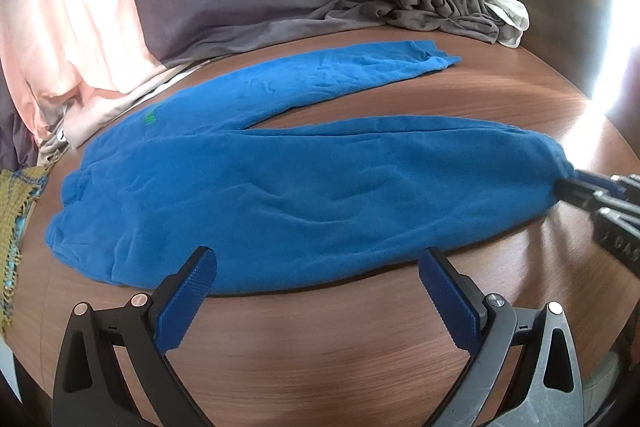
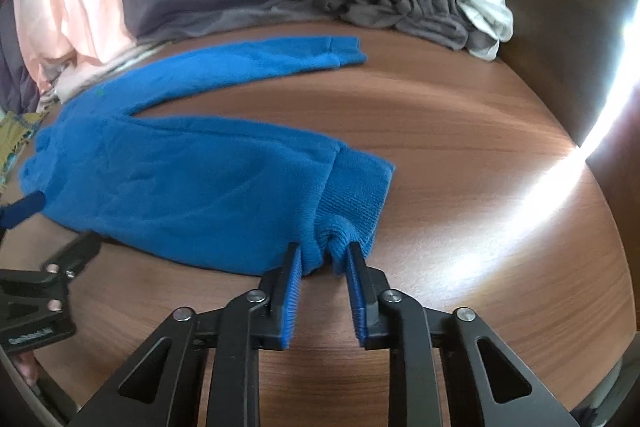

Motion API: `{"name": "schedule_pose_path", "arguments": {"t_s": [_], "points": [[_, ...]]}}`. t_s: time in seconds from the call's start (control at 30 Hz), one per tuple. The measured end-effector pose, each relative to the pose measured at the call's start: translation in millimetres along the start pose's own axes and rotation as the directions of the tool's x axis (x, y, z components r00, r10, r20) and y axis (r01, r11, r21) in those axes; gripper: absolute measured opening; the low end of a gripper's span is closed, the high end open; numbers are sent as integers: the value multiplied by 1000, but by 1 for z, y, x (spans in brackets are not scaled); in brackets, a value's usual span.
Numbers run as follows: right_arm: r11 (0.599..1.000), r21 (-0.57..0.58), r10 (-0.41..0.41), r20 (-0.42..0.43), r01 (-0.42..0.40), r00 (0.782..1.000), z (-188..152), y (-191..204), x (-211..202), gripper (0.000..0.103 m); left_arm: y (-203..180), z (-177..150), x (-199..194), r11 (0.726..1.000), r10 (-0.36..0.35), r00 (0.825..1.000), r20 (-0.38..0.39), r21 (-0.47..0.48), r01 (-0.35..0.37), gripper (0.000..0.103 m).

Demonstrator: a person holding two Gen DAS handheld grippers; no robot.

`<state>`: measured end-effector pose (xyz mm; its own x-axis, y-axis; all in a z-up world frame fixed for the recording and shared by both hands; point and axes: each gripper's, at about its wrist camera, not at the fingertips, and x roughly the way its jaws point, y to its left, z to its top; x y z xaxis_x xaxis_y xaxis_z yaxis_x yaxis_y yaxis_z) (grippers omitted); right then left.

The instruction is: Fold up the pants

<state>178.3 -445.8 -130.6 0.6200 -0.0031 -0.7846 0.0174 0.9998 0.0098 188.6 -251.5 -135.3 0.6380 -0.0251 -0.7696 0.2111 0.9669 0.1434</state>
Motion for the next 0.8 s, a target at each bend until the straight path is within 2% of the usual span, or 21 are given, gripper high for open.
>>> {"name": "schedule_pose_path", "arguments": {"t_s": [0.07,0.4,0.43,0.57,0.7,0.8], "points": [[1000,-5,-19,18,19,1000,3,-2,-6,23,-2,0,2,1000,-10,1000,-14,-4,10,103],[996,11,-84,-44,84,996,-6,-12,8,23,-1,-4,5,1000,-30,999,-39,-5,30,103],[996,16,-89,-47,90,995,-7,-12,7,24,1,-4,5,999,-35,999,-40,-8,35,103],[988,77,-132,-71,137,989,-10,-20,4,51,9,-5,2,999,-47,998,-31,-13,46,103],[955,108,-266,-98,276,959,-17,-26,-5,52,22,-5,-1,998,-65,998,-17,-23,65,103],[954,140,-256,-90,266,963,-16,-24,-16,52,36,-4,-4,996,-82,997,-4,-24,82,103]]}}
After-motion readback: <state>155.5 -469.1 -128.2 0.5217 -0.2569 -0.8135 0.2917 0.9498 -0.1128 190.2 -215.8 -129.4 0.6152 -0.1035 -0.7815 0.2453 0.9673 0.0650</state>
